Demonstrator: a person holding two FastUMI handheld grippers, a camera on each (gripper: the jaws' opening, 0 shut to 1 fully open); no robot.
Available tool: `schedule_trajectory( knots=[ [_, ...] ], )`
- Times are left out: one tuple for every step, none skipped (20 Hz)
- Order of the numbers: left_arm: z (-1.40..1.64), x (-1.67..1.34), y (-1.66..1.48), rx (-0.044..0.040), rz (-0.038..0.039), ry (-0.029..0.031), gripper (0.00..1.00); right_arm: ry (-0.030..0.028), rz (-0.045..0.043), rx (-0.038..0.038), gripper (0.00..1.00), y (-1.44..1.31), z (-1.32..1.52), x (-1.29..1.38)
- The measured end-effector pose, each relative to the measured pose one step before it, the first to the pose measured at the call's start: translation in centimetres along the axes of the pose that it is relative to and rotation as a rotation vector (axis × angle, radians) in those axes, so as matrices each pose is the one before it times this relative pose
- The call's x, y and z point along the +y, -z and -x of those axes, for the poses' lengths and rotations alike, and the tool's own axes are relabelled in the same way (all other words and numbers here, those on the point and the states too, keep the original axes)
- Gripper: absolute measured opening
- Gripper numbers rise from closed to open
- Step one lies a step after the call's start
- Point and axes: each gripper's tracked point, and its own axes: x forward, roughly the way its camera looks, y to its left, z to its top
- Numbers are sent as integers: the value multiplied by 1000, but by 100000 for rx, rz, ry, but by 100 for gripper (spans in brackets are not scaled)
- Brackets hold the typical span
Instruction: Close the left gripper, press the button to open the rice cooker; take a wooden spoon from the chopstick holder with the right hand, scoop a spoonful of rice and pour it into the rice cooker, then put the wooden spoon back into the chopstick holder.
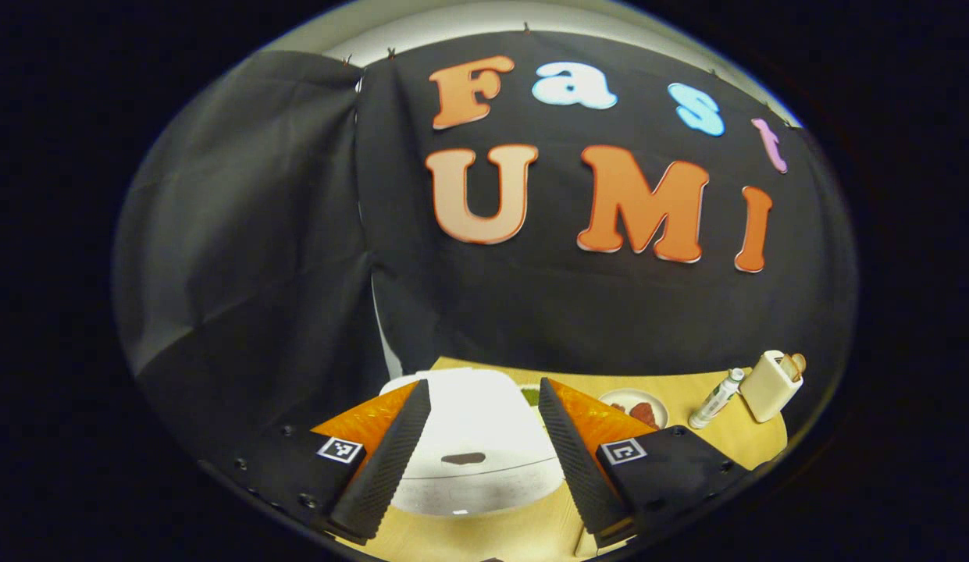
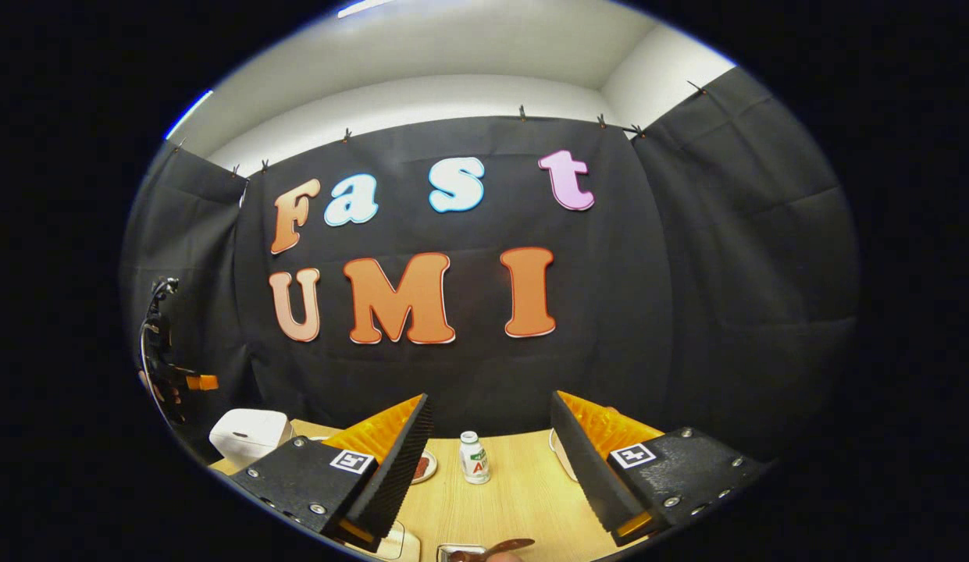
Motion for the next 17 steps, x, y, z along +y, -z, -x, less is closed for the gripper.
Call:
schedule_trajectory(
  knots=[
    [1309,-859,-1247,-3433,-946,861,95,-1234,542,-515,95,-323,-225,686],
    [1084,-377,-1169,-3372,130,801,95,-1095,551,-1113,94,-486,-352,773],
    [1084,-414,-841,-2513,712,785,95,-1395,929,-1275,94,-494,-285,772],
    [897,-447,-733,-2020,515,1014,97,-1441,1224,-1270,94,-266,-242,695],
    [784,-243,-528,-2127,13,318,97,-965,1772,-866,94,-294,-236,658],
    [745,-213,-455,-1743,-383,161,95,-850,2016,-686,94,-170,-310,573],
    [1298,257,-491,-2133,-1003,-23,96,-441,1622,-620,95,-152,-141,500],
    [674,-80,-508,-2593,-961,-296,95,-690,847,-649,95,-275,-197,550],
    [502,-297,-147,-1842,-67,491,96,-637,440,-546,95,-262,-191,589],
    [579,-405,-139,-1794,581,446,98,-928,550,-481,94,-158,-208,504],
    [577,-731,14,-1044,622,1244,96,-855,639,-418,94,-102,-46,441],
    [463,-509,44,-1458,99,564,98,-737,586,-586,94,-96,-241,556],
    [404,-517,-64,-1218,-282,1126,96,-707,-81,-511,94,-97,-166,518],
    [390,-484,167,-469,-506,194,94,-906,-647,-272,94,-66,-170,428],
    [461,-414,434,-169,-1050,1004,95,-511,-873,25,94,36,-107,369],
    [288,-444,-62,-741,-1598,0,97,-990,-630,-170,94,-103,-93,371],
    [118,45,-270,-732,-1872,-370,96,-597,-572,-244,94,-16,-54,344]
  ],
)
